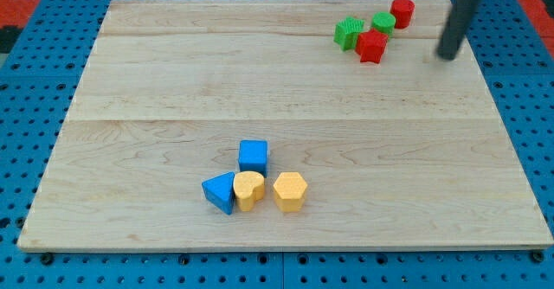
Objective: Place the red circle towards the top left corner
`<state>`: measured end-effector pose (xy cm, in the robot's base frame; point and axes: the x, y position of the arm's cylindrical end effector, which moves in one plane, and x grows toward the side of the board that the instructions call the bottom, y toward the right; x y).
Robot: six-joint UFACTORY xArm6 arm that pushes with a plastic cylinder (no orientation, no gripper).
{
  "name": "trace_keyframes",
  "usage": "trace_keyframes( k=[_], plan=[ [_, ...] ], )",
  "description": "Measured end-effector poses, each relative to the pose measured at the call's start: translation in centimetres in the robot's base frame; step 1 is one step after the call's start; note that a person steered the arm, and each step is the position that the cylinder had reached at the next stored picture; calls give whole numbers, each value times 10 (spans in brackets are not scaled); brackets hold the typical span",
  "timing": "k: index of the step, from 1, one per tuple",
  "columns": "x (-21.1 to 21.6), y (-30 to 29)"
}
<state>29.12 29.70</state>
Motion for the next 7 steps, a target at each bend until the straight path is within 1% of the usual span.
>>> trace_keyframes(
  k=[1,2,3,4,5,6,7],
  plan=[
    [-62,-3],
    [-85,-49],
    [-78,-130],
    [-94,-91],
    [-65,-69],
    [-40,-133],
    [-41,-230]
  ],
)
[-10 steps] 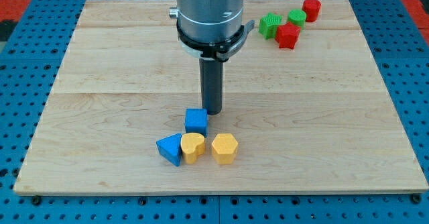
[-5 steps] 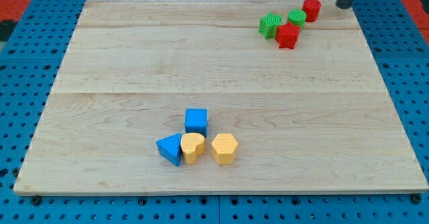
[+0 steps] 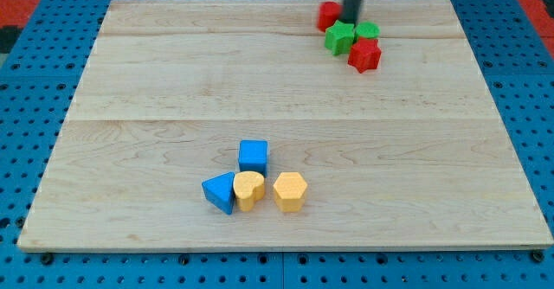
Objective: Place the red circle towards the top left corner
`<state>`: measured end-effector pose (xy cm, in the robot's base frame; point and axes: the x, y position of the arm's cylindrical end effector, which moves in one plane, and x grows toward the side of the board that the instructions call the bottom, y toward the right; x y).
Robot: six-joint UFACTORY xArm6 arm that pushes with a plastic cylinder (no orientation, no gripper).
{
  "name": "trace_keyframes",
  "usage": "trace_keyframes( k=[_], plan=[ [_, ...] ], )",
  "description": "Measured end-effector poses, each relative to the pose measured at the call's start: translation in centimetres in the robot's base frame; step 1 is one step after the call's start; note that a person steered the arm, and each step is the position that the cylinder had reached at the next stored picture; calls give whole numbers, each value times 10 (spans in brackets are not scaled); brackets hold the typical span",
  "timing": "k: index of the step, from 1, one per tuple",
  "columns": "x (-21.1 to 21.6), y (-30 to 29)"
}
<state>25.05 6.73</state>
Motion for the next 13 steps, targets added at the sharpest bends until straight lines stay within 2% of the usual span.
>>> trace_keyframes(
  k=[1,2,3,4,5,6,7,8,11,12,13],
  plan=[
    [-9,0],
    [-45,10],
    [-42,-69],
    [-23,-152],
    [-17,-101],
    [14,-146],
    [15,-211],
    [13,-236],
    [15,-254],
    [14,-202],
    [-33,-138]
  ],
)
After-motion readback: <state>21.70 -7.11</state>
